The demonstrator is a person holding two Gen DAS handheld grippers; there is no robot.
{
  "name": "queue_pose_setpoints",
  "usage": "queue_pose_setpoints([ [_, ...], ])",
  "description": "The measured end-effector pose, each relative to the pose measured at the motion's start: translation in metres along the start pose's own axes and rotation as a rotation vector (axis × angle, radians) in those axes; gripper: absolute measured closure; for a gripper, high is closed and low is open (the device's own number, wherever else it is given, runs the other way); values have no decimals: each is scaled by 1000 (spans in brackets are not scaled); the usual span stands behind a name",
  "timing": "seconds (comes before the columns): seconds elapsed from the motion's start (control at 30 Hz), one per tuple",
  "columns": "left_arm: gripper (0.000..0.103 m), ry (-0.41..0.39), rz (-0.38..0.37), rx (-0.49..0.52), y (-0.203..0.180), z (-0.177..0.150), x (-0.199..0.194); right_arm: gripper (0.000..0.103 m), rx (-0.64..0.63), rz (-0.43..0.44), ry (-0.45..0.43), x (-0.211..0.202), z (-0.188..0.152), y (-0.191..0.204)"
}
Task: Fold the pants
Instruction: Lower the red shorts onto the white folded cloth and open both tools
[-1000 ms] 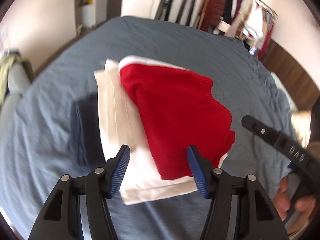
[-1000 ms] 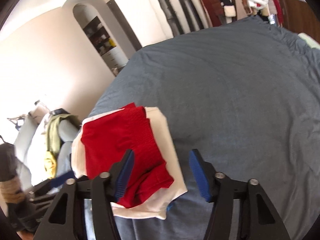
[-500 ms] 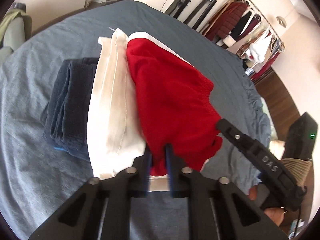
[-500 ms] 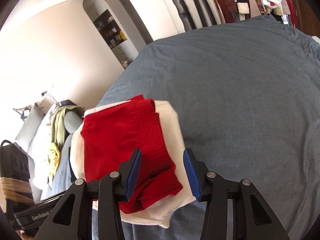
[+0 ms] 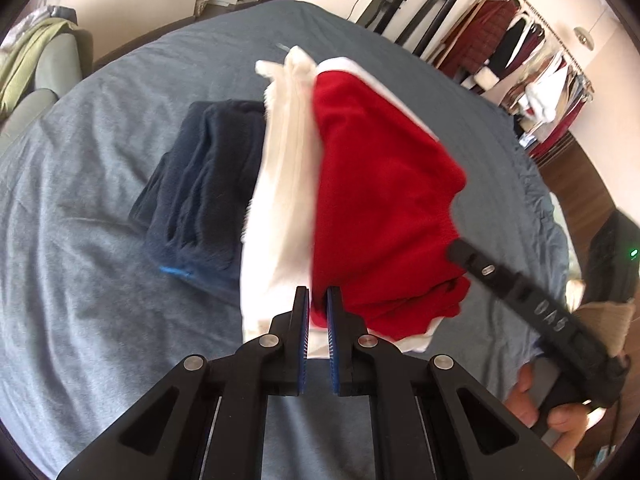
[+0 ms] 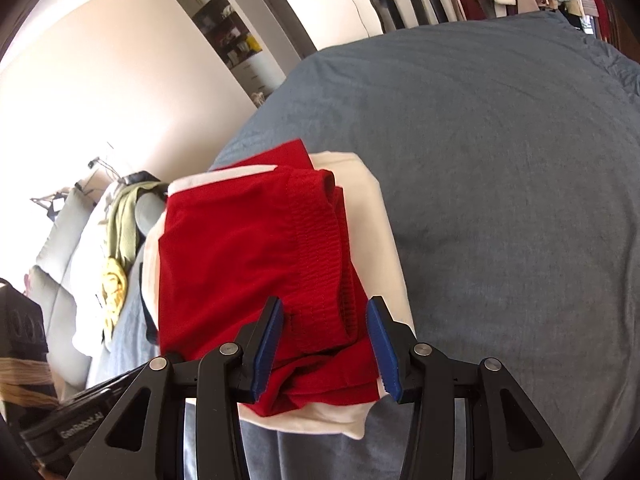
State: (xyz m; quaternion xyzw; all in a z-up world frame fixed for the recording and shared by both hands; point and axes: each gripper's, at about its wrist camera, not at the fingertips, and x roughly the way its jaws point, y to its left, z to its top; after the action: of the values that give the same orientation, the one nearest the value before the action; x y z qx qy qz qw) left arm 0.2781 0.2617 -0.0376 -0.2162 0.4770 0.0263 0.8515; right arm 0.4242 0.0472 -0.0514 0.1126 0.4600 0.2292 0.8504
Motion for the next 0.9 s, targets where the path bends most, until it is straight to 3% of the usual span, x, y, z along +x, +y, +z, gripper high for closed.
queue_pose_setpoints([
  [0.1, 93, -16, 13, 5, 3, -1, 0, 57, 1, -33, -36, -10, 4, -2],
  [0.2, 92, -37, -3, -2, 3, 0, -4, 55, -77, -2, -115, -28, 24, 8],
  [0.27, 83, -74, 2, 22, -3, 1, -11, 50, -184, 48, -139, -33, 47, 22],
  [0.33, 57, -112, 0, 50, -12, -1, -17, 50, -340, 124, -111, -29, 72, 44],
  [0.37, 55, -132, 3, 68, -17, -2, -18, 50, -437, 168, -94, -25, 84, 58],
  [0.43, 55, -141, 16, 97, -25, -3, -16, 50, -575, 213, -56, -14, 100, 82],
  [0.5, 55, -141, 10, 105, -29, -2, -12, 50, -715, 251, 43, 8, 113, 105],
  [0.63, 55, -145, -10, 85, -26, -1, -7, 50, -900, 252, 154, 34, 116, 129],
  [0.8, 57, -124, -53, 30, -14, 0, 3, 52, -959, 304, 253, 57, 117, 148],
  [0.9, 64, -115, -81, 9, -10, 1, 7, 63, -985, 301, 291, 73, 119, 161],
])
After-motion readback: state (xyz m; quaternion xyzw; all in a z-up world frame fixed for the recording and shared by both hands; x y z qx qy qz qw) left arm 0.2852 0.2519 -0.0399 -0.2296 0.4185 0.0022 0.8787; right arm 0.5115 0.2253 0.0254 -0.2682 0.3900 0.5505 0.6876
